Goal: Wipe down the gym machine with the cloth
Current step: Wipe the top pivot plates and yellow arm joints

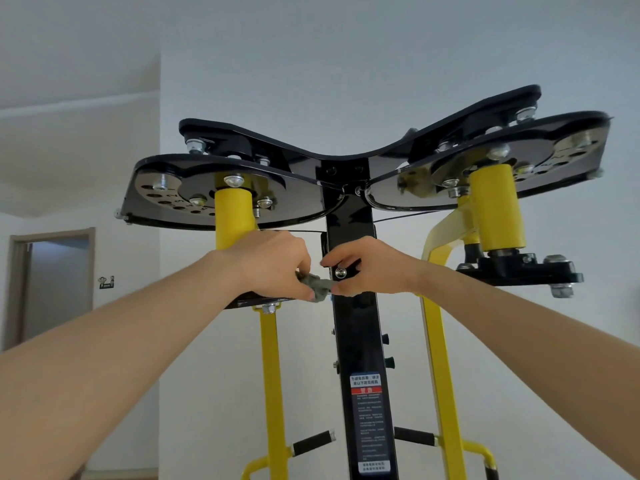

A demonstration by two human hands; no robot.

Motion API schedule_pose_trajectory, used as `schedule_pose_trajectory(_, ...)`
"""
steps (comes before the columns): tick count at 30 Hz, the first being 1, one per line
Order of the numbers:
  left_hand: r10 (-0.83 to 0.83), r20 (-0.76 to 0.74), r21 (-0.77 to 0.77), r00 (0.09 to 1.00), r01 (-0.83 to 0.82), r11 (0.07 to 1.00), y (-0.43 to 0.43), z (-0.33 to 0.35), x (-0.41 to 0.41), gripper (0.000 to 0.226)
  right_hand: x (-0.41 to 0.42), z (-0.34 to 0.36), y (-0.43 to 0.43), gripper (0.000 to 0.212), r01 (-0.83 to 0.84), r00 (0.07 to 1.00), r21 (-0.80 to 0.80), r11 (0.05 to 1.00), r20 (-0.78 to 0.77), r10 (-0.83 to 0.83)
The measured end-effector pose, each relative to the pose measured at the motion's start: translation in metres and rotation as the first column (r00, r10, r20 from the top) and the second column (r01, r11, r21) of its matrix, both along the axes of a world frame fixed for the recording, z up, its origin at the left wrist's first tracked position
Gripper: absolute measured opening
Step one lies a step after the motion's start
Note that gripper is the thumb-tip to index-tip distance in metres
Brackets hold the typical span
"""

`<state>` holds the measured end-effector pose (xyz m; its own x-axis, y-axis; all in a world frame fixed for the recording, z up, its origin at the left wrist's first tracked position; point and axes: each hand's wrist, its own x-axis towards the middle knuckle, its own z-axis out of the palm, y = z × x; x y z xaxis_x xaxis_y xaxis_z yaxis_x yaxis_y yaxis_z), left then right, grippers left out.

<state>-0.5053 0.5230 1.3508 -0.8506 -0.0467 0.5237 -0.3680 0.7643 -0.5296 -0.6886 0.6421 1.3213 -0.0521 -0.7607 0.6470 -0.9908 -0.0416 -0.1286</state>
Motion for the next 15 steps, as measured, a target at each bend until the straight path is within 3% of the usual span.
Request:
schedule_pose_trajectory(5,0.093,-0.003,-0.096,0.996,-0.093,0.991,0.003,-0.006,0.000,0.046,0.010,-0.011,-0.018,0.037,-0.128,0.982,-0.018,0.992,0.138,0.129)
schedule_pose_trajectory(9,0.078,-0.011,-0.066,0.997,-0.078,0.995,0.003,-0.011,-0.003,0.036,0.008,-0.024,-0.026,0.027,-0.096,0.995,-0.044,0.994,0.022,0.097)
schedule_pose_trajectory(15,-0.028,0.018,0.113,0.999,0.026,0.993,0.002,-0.015,-0.016,0.024,0.000,-0.018,-0.012,0.021,0.016,0.996,0.018,1.000,-0.084,-0.015)
